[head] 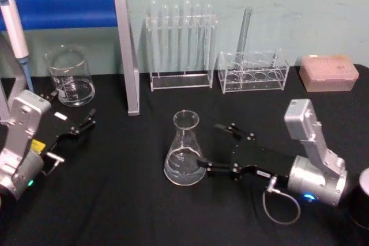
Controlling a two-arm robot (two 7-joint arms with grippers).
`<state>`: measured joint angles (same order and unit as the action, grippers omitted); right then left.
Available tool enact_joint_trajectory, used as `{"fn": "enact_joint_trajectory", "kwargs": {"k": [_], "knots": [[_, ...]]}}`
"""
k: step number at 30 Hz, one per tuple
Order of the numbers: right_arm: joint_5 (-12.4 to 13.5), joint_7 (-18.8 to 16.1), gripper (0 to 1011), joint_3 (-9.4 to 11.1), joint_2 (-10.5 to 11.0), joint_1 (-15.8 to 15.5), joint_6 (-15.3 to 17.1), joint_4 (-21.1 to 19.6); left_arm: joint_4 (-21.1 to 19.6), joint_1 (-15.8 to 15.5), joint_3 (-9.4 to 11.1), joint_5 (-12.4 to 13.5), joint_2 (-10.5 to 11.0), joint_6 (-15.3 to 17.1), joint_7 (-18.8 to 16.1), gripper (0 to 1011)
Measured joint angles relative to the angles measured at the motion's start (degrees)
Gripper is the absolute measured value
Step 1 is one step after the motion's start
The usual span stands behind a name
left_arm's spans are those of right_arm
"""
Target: Grasp the erlenmeyer flask with one hand, shake it three times, then place it back.
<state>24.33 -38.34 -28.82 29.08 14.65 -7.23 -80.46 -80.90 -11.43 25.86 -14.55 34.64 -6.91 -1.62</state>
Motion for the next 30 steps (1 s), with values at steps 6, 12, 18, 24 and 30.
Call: {"fn": "enact_joint_trajectory", "kwargs": {"k": [6, 12, 18, 24, 30], "knots": [[0.04, 2.98, 1000, 2.44, 1.77, -2.56, -0.03, -2.07, 0.0, 0.0, 0.0, 0.0, 0.0, 0.0, 0.0, 1001], [1.12, 7.17, 1000, 6.25, 1.01, -4.77, -0.75, -3.25, 0.0, 0.0, 0.0, 0.0, 0.0, 0.0, 0.0, 1001], [1.43, 11.48, 1000, 9.24, -1.76, -5.47, -2.3, -3.54, 0.0, 0.0, 0.0, 0.0, 0.0, 0.0, 0.0, 1001], [-2.89, 20.33, 1000, 10.74, -6.06, -5.35, -2.58, -3.66, 0.0, 0.0, 0.0, 0.0, 0.0, 0.0, 0.0, 1001], [-7.33, 27.09, 1000, 10.91, -9.77, -4.1, -0.64, -2.23, 0.0, 0.0, 0.0, 0.0, 0.0, 0.0, 0.0, 1001]]}}
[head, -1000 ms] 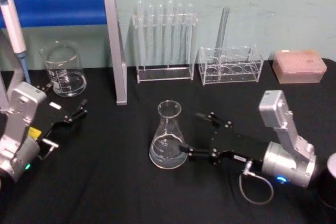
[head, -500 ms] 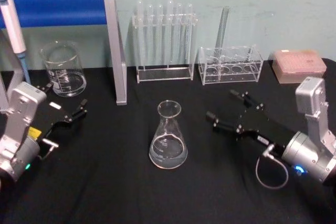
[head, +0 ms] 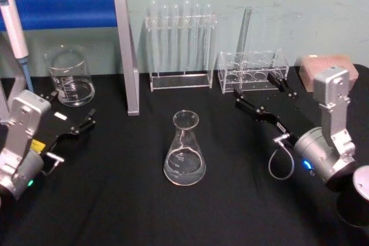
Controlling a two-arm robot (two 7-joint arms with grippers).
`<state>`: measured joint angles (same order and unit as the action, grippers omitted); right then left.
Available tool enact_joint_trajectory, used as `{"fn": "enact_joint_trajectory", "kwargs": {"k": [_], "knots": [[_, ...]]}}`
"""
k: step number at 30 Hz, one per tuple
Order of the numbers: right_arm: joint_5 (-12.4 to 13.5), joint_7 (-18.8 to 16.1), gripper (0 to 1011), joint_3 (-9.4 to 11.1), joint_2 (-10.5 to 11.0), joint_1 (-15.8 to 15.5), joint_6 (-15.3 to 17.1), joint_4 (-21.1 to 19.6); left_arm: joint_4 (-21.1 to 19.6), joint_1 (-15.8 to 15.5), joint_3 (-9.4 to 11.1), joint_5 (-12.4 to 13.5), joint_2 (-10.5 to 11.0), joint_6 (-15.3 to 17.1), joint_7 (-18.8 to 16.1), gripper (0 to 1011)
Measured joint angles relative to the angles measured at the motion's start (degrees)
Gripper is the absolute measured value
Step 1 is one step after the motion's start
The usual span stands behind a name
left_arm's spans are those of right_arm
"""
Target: Grasp the erlenmeyer flask with one hand, shake it three times, then place it back.
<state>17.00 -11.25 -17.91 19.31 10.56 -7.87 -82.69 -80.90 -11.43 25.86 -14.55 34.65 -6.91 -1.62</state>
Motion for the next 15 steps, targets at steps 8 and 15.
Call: {"fn": "enact_joint_trajectory", "kwargs": {"k": [8, 15], "knots": [[-3.0, 5.25, 1000, 0.53, -3.26, 1.27, 4.89, 2.68, 0.0, 0.0, 0.0, 0.0, 0.0, 0.0, 0.0, 1001], [-5.24, 7.67, 1000, 0.91, -4.8, 1.74, 8.21, 5.05, 0.0, 0.0, 0.0, 0.0, 0.0, 0.0, 0.0, 1001]]}}
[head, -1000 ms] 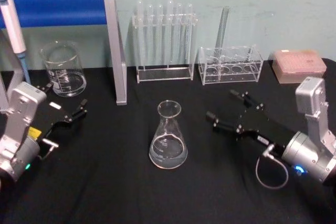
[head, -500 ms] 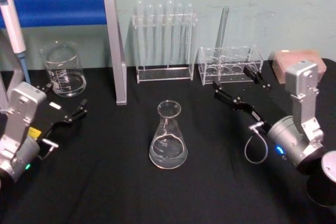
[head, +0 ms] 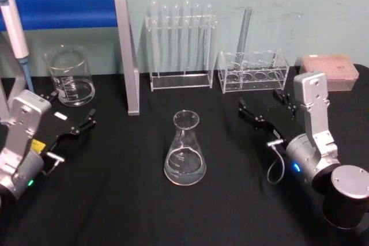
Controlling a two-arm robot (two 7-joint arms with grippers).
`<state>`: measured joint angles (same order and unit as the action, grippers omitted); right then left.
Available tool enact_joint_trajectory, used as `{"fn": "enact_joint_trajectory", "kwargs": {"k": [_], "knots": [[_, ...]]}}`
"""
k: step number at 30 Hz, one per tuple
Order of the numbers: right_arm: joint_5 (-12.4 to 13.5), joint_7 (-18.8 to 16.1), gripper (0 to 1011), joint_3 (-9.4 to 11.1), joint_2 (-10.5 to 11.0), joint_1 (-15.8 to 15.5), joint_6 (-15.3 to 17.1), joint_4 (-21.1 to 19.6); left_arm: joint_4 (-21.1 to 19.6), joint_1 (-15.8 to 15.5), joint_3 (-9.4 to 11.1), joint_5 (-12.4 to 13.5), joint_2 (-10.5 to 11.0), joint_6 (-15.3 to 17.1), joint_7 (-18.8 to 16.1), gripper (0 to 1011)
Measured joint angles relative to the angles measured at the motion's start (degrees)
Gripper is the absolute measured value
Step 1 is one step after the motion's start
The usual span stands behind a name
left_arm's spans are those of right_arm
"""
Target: Grasp the erlenmeyer flask with one hand, shake it three times, then place it back.
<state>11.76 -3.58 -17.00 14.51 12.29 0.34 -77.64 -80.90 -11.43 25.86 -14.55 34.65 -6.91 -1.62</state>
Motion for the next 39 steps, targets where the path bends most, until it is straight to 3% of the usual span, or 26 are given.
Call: {"fn": "enact_joint_trajectory", "kwargs": {"k": [11, 39], "knots": [[-0.67, -0.34, 1000, 1.74, -0.83, -0.88, 3.25, -0.09, 0.0, 0.0, 0.0, 0.0, 0.0, 0.0, 0.0, 1001], [-0.73, -0.65, 1000, 1.77, -0.8, -0.98, 3.31, -0.29, 0.0, 0.0, 0.0, 0.0, 0.0, 0.0, 0.0, 1001]]}}
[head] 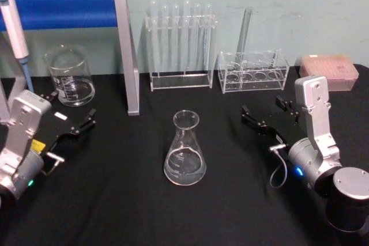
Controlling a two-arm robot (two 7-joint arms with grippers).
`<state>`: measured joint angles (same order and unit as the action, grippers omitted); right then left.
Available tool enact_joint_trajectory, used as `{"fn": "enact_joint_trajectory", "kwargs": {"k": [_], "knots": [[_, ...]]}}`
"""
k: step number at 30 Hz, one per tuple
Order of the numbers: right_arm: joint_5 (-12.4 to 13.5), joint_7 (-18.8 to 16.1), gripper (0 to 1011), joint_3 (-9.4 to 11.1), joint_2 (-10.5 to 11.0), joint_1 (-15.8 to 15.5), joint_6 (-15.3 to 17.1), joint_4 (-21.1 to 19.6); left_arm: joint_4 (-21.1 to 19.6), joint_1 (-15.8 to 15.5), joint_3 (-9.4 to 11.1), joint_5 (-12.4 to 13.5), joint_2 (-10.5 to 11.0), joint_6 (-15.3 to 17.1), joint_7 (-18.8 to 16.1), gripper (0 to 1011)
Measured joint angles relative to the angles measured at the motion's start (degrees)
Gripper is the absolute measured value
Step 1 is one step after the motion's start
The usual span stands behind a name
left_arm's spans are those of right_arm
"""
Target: Grasp the erlenmeyer flask with one hand, shake it three times, then place it back.
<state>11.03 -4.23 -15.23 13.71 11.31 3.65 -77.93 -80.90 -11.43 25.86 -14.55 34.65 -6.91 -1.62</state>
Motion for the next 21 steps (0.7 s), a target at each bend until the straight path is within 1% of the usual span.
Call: {"fn": "enact_joint_trajectory", "kwargs": {"k": [21], "knots": [[0.03, 0.04, 1000, -0.03, 0.0, 0.01, 0.0, 0.01, 0.0, 0.0, 0.0, 0.0, 0.0, 0.0, 0.0, 1001]]}}
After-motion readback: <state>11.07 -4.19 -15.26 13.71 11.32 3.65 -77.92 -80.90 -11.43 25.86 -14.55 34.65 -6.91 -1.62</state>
